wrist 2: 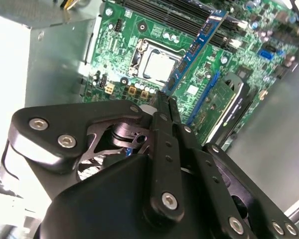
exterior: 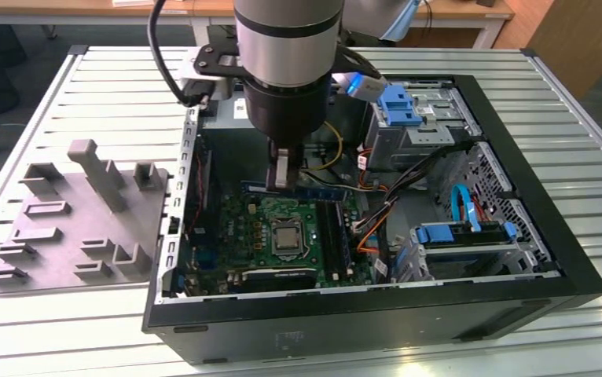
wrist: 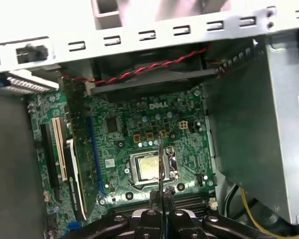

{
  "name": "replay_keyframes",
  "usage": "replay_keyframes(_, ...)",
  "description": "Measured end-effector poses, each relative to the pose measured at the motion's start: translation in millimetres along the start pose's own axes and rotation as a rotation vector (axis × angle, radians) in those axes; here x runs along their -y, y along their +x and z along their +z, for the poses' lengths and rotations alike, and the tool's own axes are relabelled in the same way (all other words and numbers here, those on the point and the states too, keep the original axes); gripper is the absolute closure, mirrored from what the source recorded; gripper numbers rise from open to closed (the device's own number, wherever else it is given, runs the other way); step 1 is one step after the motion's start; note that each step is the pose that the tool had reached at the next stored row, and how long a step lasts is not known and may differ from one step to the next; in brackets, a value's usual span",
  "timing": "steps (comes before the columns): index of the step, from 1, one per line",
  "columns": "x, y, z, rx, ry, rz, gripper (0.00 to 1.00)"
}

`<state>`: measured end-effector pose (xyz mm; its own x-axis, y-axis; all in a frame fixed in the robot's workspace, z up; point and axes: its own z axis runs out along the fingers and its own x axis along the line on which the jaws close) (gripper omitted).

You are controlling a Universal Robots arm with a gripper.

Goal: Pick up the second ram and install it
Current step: 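Insert the second ram into the second slot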

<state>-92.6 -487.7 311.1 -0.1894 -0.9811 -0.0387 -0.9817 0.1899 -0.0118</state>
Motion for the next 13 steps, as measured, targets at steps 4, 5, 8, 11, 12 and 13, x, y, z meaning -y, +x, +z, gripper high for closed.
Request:
replay_keyframes(4,0.0,0.0,0.2,-0.0009,0.0028,0.072,0.87)
replay_keyframes(5,0.0,0.0,0.3,-0.0011,0.0035,0.09,0.87)
replay_keyframes(8,0.0,0.0,0.5,-0.0017,0.0056,0.145,0.87)
replay_keyframes(11,0.0,0.0,0.7,-0.0023,0.0077,0.2,0.87)
replay_keyframes(12,0.0,0.0,0.8,-0.0026,0.0084,0.218,0.87)
replay_keyframes(13,0.0,0.0,0.9,-0.0028,0.0091,0.236,0.87)
